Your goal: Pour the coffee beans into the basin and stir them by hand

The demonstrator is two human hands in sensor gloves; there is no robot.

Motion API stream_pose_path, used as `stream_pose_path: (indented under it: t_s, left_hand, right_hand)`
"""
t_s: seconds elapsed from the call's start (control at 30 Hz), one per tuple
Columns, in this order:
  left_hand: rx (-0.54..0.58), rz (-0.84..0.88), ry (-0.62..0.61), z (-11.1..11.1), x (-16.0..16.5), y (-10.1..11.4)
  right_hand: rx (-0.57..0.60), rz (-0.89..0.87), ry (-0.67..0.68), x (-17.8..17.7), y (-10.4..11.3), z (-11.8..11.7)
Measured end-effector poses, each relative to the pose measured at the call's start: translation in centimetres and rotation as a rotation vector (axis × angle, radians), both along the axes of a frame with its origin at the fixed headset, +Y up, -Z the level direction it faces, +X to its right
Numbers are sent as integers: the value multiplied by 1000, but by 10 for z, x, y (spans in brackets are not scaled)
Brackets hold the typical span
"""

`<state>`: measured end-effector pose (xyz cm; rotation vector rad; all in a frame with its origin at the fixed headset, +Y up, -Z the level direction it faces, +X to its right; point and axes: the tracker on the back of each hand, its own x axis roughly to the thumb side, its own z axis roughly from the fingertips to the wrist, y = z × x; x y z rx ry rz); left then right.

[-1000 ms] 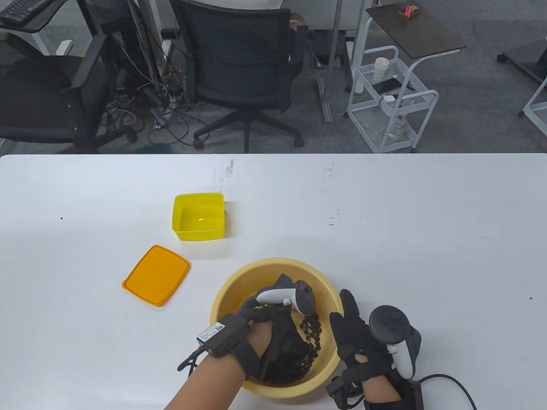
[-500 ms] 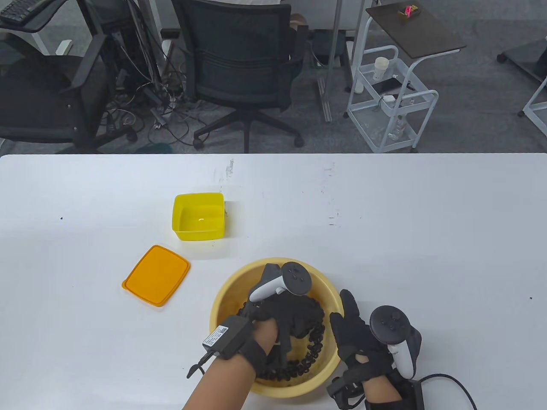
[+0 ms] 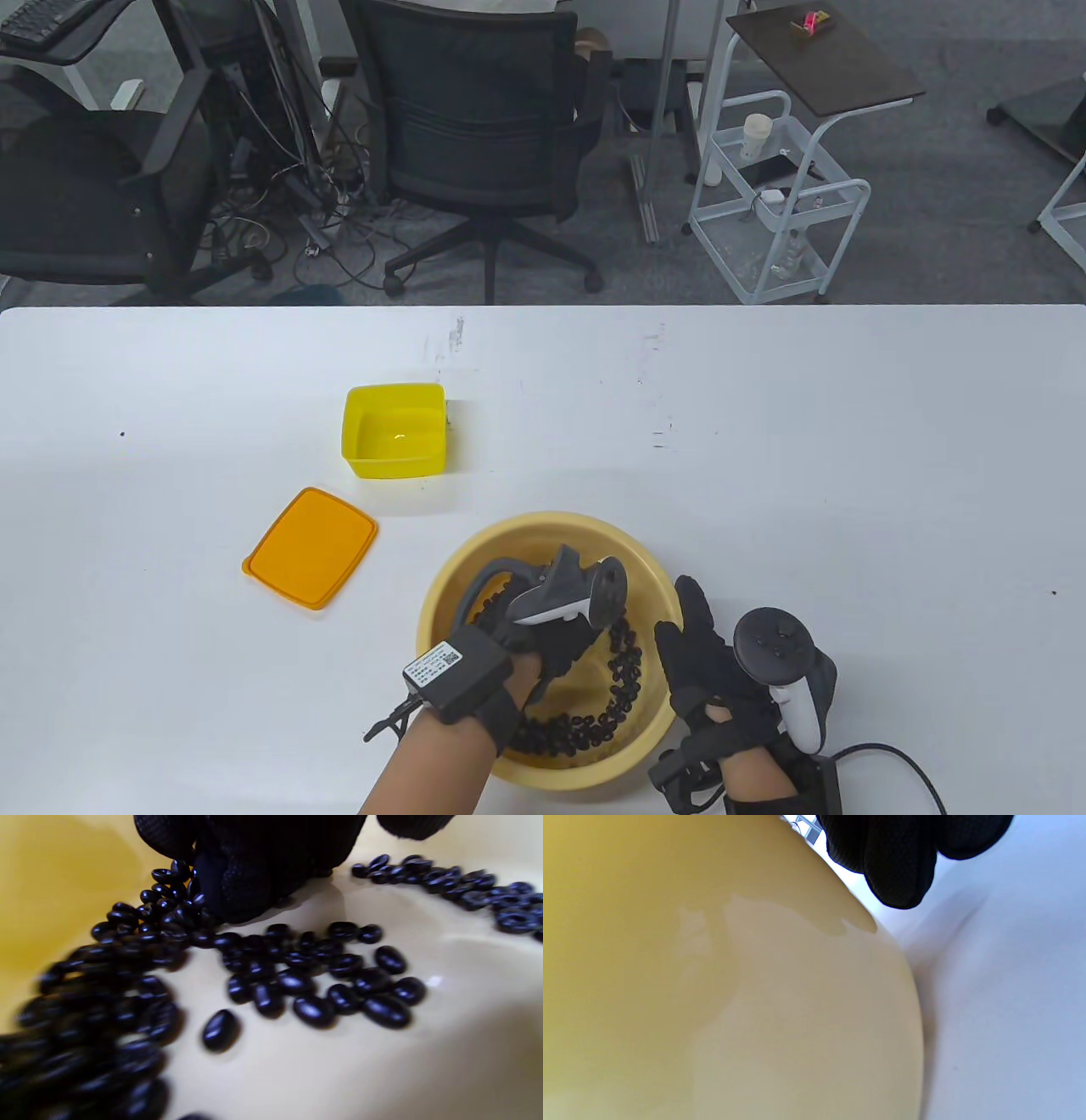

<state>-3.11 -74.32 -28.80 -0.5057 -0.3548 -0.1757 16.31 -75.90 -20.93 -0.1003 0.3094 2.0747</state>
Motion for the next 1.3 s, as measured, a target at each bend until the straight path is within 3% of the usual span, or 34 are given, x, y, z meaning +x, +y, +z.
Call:
stream_pose_path:
  t_s: [0.1,0.27,0.33,0.43,0.53,0.63,0.73,0.9,1.13,1.3]
  left_hand:
    - [-74,-117,94,-3,-6,3]
    - [-179,-356,92,0,-2,-3]
    - [-294,-437,90,4,2,-12]
    - [-351,-434,89,10,6,-23]
    - [-476,-318,50,12,11,-27]
    - [-721,53,49,14,18,-34]
    - [-810,292,61,13,22,-37]
    - [-809,506,90,6,21,-34]
    - [-728,526,88,2,20,-32]
    - [-608,545,108,-3,14,-25]
  right_hand:
    - [-1,3,-3,0,0,0]
    - [-4,7,-6,0,0,0]
    - [-3,23,-12,0,1,1]
    - [16,70,-18,-1,3,1]
    - [7,56,-18,-1,3,1]
    - [11,64,-20,-1,3,1]
    - [8,59,-18,-1,3,1]
    - [6,53,-17,-1,3,1]
    - [6,48,-16,-1,3,1]
    - [5,47,-15,-1,3,1]
